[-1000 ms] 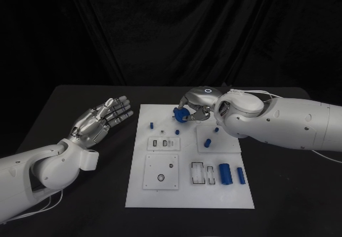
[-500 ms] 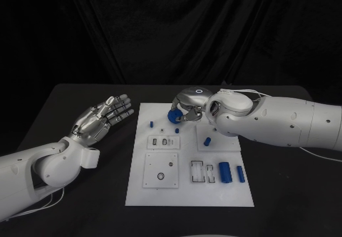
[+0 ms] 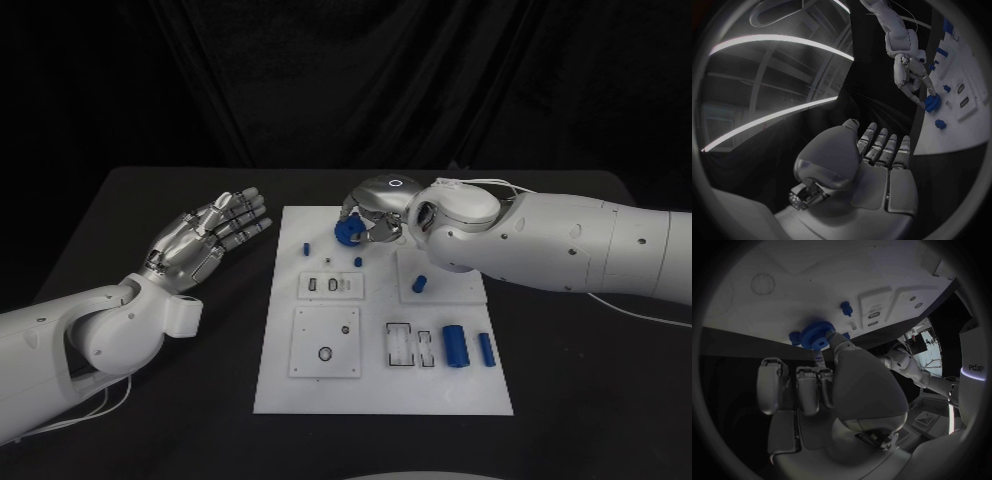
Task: Assemble the parts on the task board
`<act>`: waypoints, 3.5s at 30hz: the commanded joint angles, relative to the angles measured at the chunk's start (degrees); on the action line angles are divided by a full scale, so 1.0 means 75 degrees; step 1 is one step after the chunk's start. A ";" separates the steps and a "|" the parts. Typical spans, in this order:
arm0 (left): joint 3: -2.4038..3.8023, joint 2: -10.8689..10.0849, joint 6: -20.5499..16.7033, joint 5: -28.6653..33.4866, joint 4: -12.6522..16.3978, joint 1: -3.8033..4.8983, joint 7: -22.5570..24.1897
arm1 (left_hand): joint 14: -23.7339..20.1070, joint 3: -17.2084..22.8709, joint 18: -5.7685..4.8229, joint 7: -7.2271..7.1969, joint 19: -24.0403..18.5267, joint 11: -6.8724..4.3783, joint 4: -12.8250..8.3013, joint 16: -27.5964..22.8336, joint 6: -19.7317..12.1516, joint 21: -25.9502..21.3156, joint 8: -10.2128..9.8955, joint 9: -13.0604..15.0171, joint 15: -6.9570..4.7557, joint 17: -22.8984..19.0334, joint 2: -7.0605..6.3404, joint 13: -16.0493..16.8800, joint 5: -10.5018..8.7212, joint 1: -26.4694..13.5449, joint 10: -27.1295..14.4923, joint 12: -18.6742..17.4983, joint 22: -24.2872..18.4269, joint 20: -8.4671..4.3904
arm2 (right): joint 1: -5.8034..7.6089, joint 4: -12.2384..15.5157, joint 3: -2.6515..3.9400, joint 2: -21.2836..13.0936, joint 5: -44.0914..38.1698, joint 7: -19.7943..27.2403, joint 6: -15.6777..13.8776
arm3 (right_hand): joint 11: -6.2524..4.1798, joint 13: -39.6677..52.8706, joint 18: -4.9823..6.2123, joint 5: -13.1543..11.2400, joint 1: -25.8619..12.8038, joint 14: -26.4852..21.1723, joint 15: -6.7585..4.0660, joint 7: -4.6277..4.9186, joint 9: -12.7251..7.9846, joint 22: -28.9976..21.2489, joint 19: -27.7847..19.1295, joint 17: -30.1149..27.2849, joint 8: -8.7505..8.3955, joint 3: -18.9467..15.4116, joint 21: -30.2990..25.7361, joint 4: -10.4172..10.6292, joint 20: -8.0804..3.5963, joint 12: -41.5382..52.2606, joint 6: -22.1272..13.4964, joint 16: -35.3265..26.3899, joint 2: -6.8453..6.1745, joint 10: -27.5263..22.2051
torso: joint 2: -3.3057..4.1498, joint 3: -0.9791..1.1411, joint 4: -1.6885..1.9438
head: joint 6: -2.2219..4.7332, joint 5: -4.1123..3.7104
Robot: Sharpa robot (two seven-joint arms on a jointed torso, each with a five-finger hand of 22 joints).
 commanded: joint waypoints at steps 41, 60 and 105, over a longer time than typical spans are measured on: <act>0.0005 -0.0090 0.0085 0.0092 0.0024 -0.0034 0.1173 | 0.0027 0.0130 -0.0157 0.0176 0.0075 0.0069 -0.0024 0.0063 0.0102 0.0053 0.0047 0.0015 0.0042 0.0014 0.0003 0.0014 0.0052 0.0084 0.0052 0.0091 0.0009 0.0008 | 0.0458 0.1719 0.0012 -0.2643 -0.0006 0.0084 -0.1245 | -0.0078 0.1664 0.0096 -0.1224 -0.0663 0.0794 -0.0058 -0.0058 -0.0320 0.0810 -0.0078 0.2012 -0.0555 -0.0272 -0.0283 0.0665 -0.0096 -0.0171 -0.0141 0.0019 -0.0031 0.0371 | -0.0024 0.0009 -0.0039 | 0.0113 -0.0178; 0.0005 0.0012 0.0127 0.0114 -0.0010 -0.0042 0.1167 | 0.0040 0.0166 -0.0165 0.0179 0.0080 0.0076 -0.0038 0.0084 0.0121 0.0056 0.0055 0.0018 0.0050 0.0017 -0.0012 0.0017 0.0061 0.0089 0.0068 0.0108 0.0010 0.0008 | -0.0075 0.1636 -0.0091 -0.4097 0.0262 0.0012 -0.0932 | -0.0192 0.1650 0.0054 -0.1622 -0.0647 0.0775 -0.0160 -0.0183 -0.0564 0.0972 0.0071 0.1971 -0.0807 -0.0461 -0.0168 0.1082 -0.0186 -0.0183 -0.0275 -0.0009 -0.0160 0.0383 | -0.0115 -0.0041 -0.0067 | 0.0122 -0.0284; 0.0005 0.0015 0.0233 0.0114 -0.0080 -0.0074 0.1069 | 0.0048 0.0227 -0.0178 0.0189 0.0079 0.0088 -0.0056 0.0103 0.0120 0.0056 0.0056 0.0017 0.0062 0.0018 -0.0013 0.0018 0.0083 0.0099 0.0085 0.0129 0.0008 0.0008 | -0.0594 0.0769 -0.0090 -0.3248 0.0437 -0.0005 -0.0847 | -0.0171 0.1262 0.0232 -0.0698 0.0349 0.0391 -0.0139 -0.0163 -0.0822 0.0565 -0.0403 0.1184 -0.0930 -0.0321 -0.0915 0.0860 -0.0162 -0.0467 -0.0271 -0.0640 -0.0249 -0.0102 | -0.0098 -0.0022 -0.0078 | -0.0155 -0.0269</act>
